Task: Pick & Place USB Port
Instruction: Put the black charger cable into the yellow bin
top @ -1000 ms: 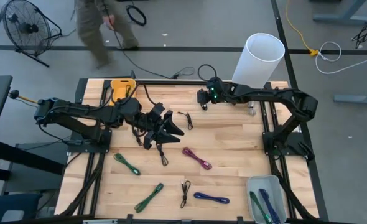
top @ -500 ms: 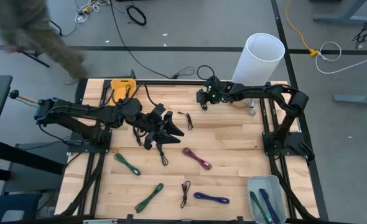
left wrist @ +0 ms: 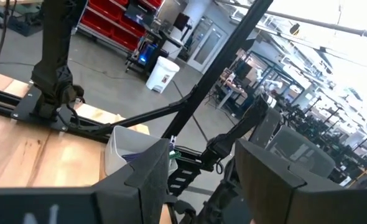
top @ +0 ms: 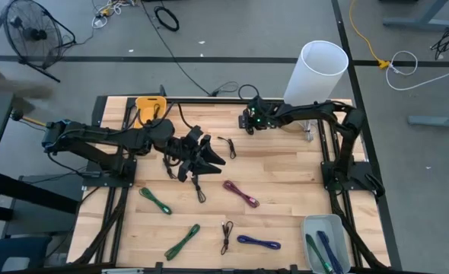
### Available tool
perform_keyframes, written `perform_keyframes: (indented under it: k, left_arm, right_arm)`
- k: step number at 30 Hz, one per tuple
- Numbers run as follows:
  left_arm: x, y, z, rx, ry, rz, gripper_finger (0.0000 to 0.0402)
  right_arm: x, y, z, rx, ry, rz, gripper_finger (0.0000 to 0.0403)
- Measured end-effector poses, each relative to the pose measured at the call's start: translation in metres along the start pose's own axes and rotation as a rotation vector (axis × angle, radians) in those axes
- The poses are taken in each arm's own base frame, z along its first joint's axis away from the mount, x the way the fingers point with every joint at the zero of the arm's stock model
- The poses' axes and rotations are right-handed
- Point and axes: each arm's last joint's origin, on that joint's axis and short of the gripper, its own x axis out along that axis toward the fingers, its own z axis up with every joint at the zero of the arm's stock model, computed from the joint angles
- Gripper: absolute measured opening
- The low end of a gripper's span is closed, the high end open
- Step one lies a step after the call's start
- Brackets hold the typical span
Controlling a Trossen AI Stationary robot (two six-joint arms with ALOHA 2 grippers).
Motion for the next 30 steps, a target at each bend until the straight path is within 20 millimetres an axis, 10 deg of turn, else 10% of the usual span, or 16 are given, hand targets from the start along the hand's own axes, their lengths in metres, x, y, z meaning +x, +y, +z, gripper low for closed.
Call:
perform_keyframes:
  k: [7,12,20,30]
  left_arm:
    - [0.000,0.000,0.000,0.011,0.002,0.001,0.0188]
    - [0.000,0.000,0.000,0.011,0.002,0.001,0.0188]
    - [0.000,0.000,0.000,0.011,0.001,0.001,0.0188]
    - [-0.001,0.002,0.002,0.015,-0.027,0.027,0.0188]
  right_arm:
    - [0.005,-0.002,-0.002,0.042,0.018,-0.017,0.0165]
    - [0.003,-0.001,-0.002,0.051,0.050,0.015,0.0042]
    - [-0.007,0.004,-0.006,0.060,0.133,0.091,0.0039]
    - [-0.117,0.053,-0.004,-0.091,-0.025,0.429,0.0039]
